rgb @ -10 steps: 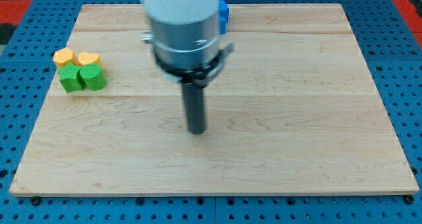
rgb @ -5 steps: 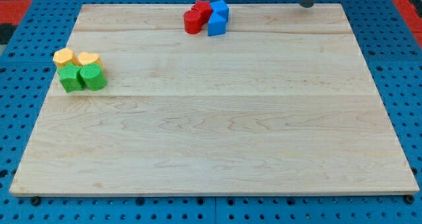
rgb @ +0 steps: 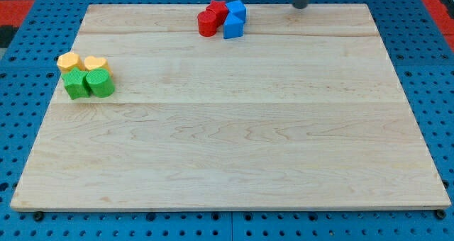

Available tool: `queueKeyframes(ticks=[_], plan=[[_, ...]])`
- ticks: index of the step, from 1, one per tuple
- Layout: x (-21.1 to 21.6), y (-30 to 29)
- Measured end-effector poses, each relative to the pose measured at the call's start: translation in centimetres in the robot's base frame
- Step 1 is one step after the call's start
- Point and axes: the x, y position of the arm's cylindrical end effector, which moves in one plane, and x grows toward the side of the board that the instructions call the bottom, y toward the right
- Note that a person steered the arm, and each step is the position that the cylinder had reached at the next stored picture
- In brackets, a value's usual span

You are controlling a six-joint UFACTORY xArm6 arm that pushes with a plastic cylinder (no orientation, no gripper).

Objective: Nudge the group of blocks left a bit

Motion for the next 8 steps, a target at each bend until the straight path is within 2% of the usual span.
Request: queueKeyframes(ticks=[2,3,5,8], plan=[[0.0,-7.9],[1.3,-11.0],[9.1,-14.1],[7.8,-16.4]])
